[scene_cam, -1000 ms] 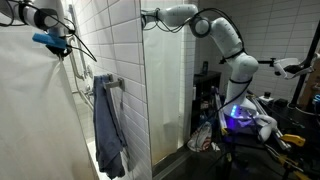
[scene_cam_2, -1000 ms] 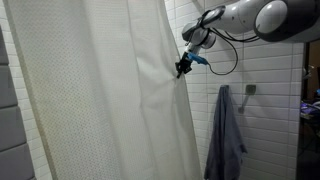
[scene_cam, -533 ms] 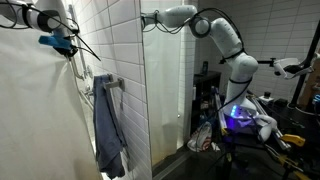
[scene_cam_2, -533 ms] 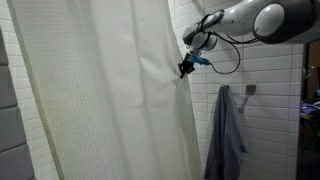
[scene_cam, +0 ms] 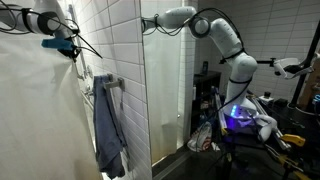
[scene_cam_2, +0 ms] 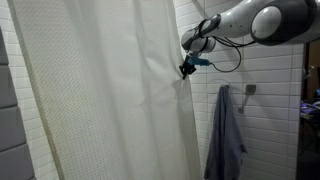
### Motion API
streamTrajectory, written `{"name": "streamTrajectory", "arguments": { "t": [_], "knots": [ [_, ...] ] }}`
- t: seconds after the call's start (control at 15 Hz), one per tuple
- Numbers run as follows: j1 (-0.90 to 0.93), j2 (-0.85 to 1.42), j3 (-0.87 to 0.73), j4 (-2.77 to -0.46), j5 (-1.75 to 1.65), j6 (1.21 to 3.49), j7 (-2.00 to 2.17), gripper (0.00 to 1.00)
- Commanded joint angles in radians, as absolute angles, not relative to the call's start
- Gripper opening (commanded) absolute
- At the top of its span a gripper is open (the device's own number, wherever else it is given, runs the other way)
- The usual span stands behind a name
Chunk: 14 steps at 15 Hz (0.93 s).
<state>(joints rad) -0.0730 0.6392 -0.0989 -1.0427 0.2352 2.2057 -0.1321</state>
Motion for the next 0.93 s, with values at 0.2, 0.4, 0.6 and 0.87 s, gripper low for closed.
{"name": "streamTrajectory", "arguments": {
  "t": [0.2,0.4,0.6,0.87],
  "knots": [
    [-0.042,0.625,-0.136,-1.062,0.182,2.225,-0.082,0.0],
    [-0.039,0.626,-0.14,-1.062,0.18,2.225,-0.075,0.0],
    [-0.053,0.639,-0.125,-1.049,0.204,2.213,-0.102,0.01],
    [-0.052,0.639,-0.127,-1.049,0.204,2.213,-0.1,0.01]
  ]
}}
